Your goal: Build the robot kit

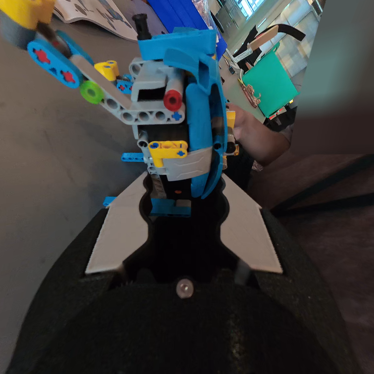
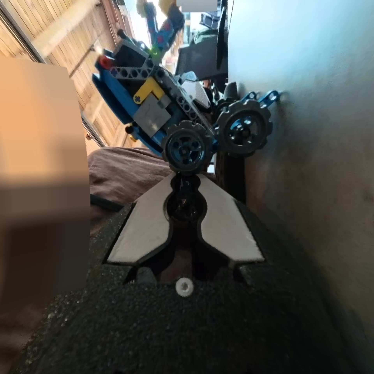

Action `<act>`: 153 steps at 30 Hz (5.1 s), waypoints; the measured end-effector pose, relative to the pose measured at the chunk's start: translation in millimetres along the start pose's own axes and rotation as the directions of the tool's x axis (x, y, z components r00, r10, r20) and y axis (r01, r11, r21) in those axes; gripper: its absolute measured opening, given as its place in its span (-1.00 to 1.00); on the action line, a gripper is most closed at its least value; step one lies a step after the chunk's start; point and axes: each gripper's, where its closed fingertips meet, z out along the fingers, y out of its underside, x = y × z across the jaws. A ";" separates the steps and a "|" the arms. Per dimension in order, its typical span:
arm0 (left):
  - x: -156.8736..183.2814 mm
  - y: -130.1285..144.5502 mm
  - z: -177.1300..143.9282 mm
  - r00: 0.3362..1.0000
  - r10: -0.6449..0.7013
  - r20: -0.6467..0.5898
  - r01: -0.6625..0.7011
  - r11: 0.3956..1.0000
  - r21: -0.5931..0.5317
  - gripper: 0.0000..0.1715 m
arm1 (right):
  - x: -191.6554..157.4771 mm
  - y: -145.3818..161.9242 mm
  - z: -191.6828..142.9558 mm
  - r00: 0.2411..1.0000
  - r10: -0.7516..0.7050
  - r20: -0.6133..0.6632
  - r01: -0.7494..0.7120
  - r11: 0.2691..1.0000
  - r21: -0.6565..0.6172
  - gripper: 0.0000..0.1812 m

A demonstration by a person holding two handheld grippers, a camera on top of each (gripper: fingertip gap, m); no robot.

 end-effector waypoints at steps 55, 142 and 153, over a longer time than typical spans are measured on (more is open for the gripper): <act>-10.0 2.9 5.9 0.996 -0.084 -0.020 0.084 0.996 -0.009 -0.23 | 38.9 -27.0 -112.8 0.094 -0.721 -0.686 0.656 0.564 -0.502 -0.82; -22.5 -13.3 2.1 0.976 -0.216 -0.025 0.217 0.972 0.091 -0.25 | 1.9 -32.0 -2.8 0.975 -0.168 -0.146 0.194 0.964 0.184 -0.84; -22.1 -8.8 5.5 0.984 -0.180 0.009 0.179 0.981 0.070 -0.25 | 5.9 -34.0 -3.7 0.987 -0.116 -0.108 0.134 0.973 0.186 -0.85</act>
